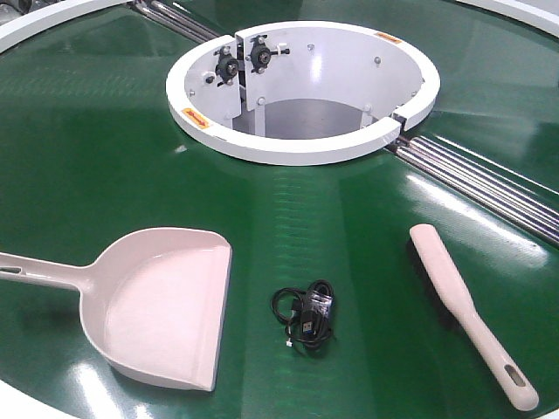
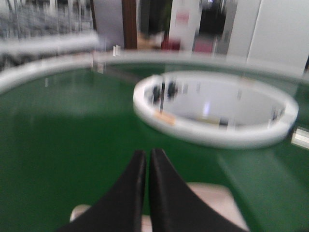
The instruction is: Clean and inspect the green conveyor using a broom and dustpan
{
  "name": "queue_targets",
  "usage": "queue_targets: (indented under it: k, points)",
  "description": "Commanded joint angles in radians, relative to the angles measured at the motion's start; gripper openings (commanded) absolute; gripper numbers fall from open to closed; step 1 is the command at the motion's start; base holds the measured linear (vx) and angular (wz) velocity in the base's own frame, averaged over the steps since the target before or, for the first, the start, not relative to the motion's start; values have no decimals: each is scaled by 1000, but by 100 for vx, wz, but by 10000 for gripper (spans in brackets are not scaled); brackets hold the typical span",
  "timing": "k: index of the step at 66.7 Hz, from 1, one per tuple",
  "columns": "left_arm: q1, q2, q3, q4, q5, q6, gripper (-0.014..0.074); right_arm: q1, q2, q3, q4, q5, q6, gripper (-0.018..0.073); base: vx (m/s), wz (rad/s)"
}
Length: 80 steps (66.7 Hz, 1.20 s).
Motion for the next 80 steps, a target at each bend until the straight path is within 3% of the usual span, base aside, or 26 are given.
queue_targets:
  k: [1, 30, 41, 51, 69, 80]
  points:
    - [-9, 121, -73, -2, 54, 32, -7, -6, -18, 22, -11, -77, -3, -10, 0, 0]
    - [-9, 353, -72, -6, 55, 24, -2, -6, -18, 22, -11, -77, -3, -10, 0, 0]
    - [-9, 371, -72, -2, 30, 26, 52, -6, -18, 22, -11, -77, -3, -10, 0, 0]
    - [-9, 370, -73, -2, 28, 26, 192, -6, -18, 22, -11, -77, -3, -10, 0, 0]
    - [-9, 370, -73, -2, 42, 26, 562, -6, -18, 22, -11, -77, -3, -10, 0, 0]
    - [-9, 370, -73, -10, 34, 25, 608, -6, -18, 22, -11, -77, -3, -10, 0, 0]
